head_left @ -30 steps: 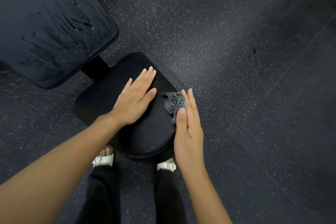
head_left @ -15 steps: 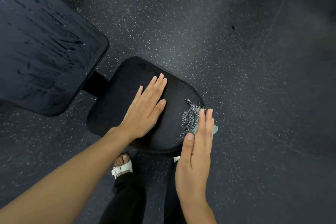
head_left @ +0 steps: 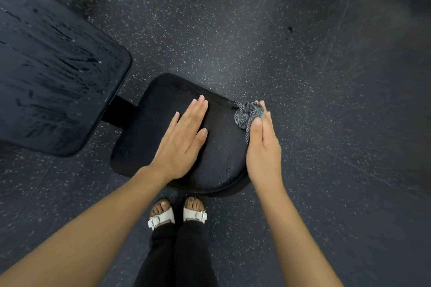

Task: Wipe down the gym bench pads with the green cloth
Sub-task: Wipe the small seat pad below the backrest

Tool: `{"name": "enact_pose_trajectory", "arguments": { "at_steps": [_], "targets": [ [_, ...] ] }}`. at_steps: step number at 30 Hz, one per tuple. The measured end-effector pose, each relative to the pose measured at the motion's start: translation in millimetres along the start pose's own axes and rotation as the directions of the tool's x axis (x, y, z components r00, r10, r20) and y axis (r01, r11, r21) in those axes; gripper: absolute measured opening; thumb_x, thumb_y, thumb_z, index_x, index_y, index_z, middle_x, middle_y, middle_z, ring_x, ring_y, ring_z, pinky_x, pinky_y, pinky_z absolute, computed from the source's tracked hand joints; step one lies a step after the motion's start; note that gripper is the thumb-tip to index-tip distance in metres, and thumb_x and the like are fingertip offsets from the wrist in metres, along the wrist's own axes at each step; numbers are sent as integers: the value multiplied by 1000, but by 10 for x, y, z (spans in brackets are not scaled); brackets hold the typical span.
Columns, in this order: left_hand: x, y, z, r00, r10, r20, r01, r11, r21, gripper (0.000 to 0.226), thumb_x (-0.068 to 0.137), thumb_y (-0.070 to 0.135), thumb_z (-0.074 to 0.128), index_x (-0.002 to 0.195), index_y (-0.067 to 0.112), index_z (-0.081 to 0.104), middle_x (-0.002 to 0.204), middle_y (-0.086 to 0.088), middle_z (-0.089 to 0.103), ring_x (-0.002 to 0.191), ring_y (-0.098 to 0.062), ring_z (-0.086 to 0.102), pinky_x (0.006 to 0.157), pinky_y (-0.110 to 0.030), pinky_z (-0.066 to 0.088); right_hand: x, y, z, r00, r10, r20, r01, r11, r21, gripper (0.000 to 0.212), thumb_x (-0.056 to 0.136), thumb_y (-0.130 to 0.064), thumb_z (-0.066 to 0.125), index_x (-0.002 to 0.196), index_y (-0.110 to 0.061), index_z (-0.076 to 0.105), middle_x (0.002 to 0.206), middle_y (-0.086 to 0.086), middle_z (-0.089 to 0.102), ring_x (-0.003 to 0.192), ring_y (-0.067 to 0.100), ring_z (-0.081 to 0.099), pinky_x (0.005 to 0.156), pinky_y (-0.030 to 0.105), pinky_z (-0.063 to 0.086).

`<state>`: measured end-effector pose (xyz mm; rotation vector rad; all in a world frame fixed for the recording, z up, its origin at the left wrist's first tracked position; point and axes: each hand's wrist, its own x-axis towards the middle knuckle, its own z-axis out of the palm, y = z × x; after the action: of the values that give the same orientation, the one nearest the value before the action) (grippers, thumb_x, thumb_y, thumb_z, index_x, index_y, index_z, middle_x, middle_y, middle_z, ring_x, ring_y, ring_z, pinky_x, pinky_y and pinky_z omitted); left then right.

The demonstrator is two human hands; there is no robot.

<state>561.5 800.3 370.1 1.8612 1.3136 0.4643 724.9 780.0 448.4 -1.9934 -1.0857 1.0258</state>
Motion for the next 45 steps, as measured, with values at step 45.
{"name": "enact_pose_trajectory", "arguments": {
  "at_steps": [45],
  "targets": [
    [97, -308, -222, 956, 211, 205, -231, 970, 77, 62, 104, 41, 21, 158, 18, 2, 167, 5, -3, 153, -8, -6, 122, -25, -7, -1084, 170, 733, 863, 134, -487, -41, 980, 196, 55, 101, -30, 34, 154, -33, 20, 155, -25, 27, 145, 6, 24, 119, 34, 23]
  ]
}}
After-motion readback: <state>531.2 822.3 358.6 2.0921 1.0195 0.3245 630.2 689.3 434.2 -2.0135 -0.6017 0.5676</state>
